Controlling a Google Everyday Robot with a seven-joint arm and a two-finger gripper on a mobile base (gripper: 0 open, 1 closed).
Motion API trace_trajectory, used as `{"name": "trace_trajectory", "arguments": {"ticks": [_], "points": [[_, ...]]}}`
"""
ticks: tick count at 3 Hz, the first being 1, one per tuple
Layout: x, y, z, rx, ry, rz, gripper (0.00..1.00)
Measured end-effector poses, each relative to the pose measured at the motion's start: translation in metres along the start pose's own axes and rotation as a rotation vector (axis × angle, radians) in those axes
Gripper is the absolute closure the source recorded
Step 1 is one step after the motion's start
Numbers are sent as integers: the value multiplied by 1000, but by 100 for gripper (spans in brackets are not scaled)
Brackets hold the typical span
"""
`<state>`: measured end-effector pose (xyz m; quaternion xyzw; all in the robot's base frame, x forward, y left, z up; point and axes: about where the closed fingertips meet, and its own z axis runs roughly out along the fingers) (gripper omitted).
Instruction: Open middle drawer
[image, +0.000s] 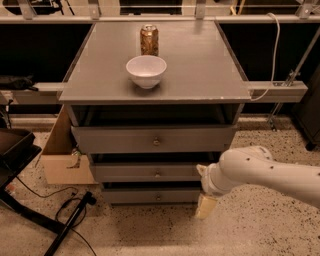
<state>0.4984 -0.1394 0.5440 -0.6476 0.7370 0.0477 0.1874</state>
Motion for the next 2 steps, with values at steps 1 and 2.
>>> {"name": "trace_trajectory", "arguments": {"ticks": [1, 2], "points": [[12, -27, 51, -5, 42, -25, 0], [18, -46, 73, -4, 85, -40, 0]]}}
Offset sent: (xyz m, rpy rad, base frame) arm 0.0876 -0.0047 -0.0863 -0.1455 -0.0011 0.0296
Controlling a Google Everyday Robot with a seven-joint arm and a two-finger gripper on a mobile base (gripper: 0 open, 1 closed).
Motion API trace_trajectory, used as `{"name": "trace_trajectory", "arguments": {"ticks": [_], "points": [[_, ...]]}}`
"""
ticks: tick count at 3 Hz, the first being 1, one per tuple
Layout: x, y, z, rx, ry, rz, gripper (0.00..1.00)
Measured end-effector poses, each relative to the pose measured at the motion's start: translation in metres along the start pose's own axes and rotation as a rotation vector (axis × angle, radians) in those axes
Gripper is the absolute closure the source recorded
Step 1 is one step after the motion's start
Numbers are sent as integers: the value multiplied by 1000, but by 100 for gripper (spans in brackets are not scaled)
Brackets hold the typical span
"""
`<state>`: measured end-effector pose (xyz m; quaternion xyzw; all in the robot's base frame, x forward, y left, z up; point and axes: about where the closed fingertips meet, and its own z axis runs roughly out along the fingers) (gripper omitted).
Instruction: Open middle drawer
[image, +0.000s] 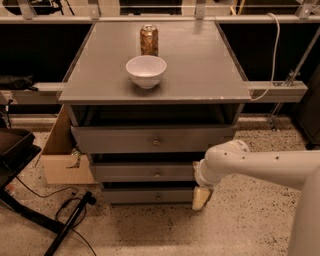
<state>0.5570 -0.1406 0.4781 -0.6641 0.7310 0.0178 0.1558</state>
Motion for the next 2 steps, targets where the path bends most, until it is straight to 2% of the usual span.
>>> {"name": "trace_trajectory", "arguments": {"ticks": [1, 2], "points": [[9, -25, 28, -9, 64, 10, 0], [12, -36, 43, -15, 100, 24, 0]]}}
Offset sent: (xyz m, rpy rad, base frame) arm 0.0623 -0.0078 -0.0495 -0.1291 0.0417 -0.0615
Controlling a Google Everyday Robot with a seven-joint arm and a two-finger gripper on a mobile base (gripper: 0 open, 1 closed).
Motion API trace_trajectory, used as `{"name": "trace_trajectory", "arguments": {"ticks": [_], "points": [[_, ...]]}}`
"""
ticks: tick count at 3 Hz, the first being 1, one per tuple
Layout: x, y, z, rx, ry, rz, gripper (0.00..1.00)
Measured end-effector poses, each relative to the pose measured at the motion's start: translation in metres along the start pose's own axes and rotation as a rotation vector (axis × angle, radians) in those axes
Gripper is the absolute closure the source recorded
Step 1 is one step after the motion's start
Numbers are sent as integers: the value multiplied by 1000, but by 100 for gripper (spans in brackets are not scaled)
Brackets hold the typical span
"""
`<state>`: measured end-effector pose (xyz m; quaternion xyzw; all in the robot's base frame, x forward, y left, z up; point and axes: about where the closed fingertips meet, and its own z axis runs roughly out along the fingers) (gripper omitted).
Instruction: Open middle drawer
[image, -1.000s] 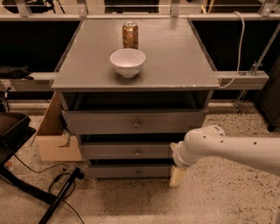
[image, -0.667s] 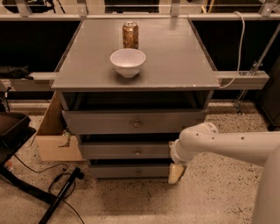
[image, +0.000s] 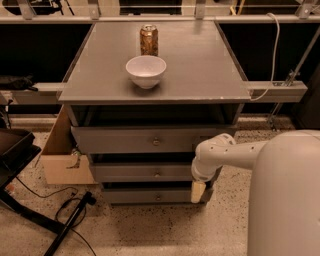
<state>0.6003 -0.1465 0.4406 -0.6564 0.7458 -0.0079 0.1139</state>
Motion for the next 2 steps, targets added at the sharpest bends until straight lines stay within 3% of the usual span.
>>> {"name": "trace_trajectory", "arguments": {"ticks": [2], "points": [[-9, -15, 23, 18, 54, 7, 0]]}}
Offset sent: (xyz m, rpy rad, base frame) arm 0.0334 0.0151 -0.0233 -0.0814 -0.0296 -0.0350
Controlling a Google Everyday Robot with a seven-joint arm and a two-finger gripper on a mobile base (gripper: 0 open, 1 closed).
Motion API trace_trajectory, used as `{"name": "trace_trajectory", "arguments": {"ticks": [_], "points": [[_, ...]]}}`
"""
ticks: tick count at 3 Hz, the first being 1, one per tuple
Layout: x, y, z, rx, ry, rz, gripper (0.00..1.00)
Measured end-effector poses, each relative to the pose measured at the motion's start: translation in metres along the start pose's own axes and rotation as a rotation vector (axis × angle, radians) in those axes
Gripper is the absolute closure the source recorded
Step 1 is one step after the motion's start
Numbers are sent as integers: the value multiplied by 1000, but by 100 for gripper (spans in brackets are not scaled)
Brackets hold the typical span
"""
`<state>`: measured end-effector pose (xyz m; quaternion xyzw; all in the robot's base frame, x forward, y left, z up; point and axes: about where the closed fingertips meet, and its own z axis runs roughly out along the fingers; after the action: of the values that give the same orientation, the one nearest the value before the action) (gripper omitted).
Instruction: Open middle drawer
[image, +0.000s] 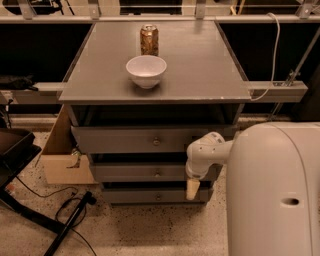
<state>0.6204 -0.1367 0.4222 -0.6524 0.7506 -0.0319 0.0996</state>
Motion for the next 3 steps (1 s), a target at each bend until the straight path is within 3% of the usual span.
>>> {"name": "trace_trajectory", "arguments": {"ticks": [3], "points": [[-15, -5, 19, 39, 5, 14, 0]]}}
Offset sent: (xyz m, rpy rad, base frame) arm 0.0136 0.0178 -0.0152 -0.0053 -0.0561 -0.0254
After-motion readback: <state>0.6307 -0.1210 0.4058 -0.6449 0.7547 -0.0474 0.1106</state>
